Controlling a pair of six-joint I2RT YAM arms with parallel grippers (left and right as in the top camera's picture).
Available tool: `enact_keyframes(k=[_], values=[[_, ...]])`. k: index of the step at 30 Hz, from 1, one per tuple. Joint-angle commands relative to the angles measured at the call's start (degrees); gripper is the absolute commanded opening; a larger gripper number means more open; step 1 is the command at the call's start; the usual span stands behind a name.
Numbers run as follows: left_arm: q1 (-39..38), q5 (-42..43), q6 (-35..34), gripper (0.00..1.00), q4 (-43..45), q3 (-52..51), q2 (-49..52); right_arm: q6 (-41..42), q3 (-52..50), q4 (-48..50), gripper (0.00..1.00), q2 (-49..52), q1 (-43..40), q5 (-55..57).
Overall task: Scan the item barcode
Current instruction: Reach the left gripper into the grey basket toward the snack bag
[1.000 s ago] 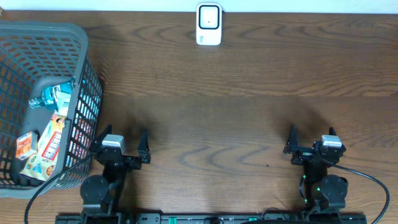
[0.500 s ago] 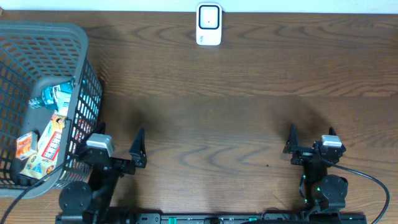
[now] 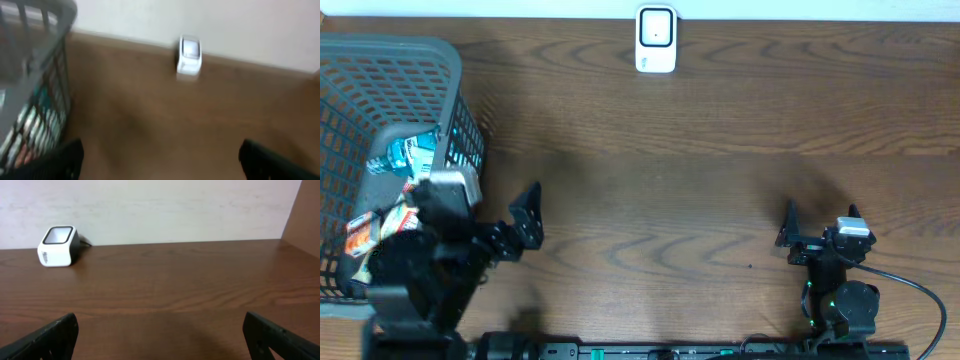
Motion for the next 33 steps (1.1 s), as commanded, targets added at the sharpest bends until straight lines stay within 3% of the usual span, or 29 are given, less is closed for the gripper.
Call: enact_keyframes(k=[1,5,12,20,25,33], values=[[0.2,0.9,-0.5,0.98,-8.6,13.9,8.1,-0.4,-0.1,-0.3,0.99,0.0,0.2,-0.2],[0.2,3.1,-0.5,0.98,-14.3,17.8,11.6,-0.4,-0.1,-0.3,0.99,0.0,0.2,-0.2],[0.2,1.9,-2.1,0.98,-13.4,20.2,14.6,-0.4,-0.1,-0.2,0.99,0.0,0.2,-0.2],[2.0,-26.4,-23.0,0.98,-20.1,35.9,26.9,-0.5,-0.1,-0.3,0.99,0.0,0.2,-0.2],[10.7,-27.8,-32.9,0.98,-27.1,43.6,35.6,-0.5,-0.1,-0.3,0.99,0.0,0.2,-0.2],[29.2,-27.8,-56.1,0.98,-37.6,42.7,44.6,-0.5,-0.1,-0.3,0.99,0.0,0.2,-0.2]])
